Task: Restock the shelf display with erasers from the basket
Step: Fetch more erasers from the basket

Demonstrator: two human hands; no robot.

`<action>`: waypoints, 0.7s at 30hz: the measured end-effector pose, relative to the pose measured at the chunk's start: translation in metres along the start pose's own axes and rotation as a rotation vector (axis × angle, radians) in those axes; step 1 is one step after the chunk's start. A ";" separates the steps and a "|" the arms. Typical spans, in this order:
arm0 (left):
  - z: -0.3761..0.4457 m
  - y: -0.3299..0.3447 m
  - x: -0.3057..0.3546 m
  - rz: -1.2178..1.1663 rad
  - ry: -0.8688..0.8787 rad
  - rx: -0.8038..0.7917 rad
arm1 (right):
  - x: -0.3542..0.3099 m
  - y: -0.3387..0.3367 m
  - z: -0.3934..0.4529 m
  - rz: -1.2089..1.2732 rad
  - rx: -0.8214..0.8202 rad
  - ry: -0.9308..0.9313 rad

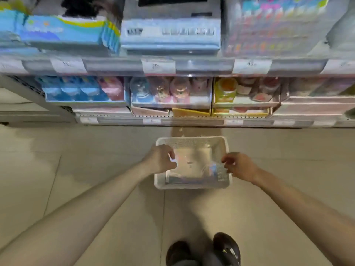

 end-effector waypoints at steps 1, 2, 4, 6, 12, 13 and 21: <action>0.015 0.015 -0.014 0.027 0.000 -0.011 | 0.013 0.014 0.019 0.006 -0.002 0.030; 0.030 0.029 -0.028 0.050 -0.009 -0.024 | 0.025 0.029 0.037 0.005 -0.006 0.057; 0.059 0.057 -0.053 0.089 -0.015 -0.061 | 0.041 0.056 0.070 -0.008 -0.017 0.077; 0.085 0.082 -0.074 0.115 -0.014 -0.096 | 0.051 0.084 0.101 -0.034 -0.031 0.076; 0.148 0.146 -0.129 0.260 -0.019 -0.228 | 0.073 0.157 0.165 -0.320 -0.149 0.097; 0.156 0.156 -0.137 0.277 -0.025 -0.257 | 0.077 0.167 0.172 -0.366 -0.171 0.108; 0.184 0.212 -0.171 0.640 0.040 -0.416 | 0.088 0.217 0.209 -0.697 -0.227 0.159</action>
Point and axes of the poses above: each hand's wrist, its own z-axis towards the middle knuckle, its own y-axis out of the palm, x = y × z, the point moved 9 cm from there along z, towards the middle knuckle, and after that the axes turned 11 degrees about -z, right-handed, at the moved point
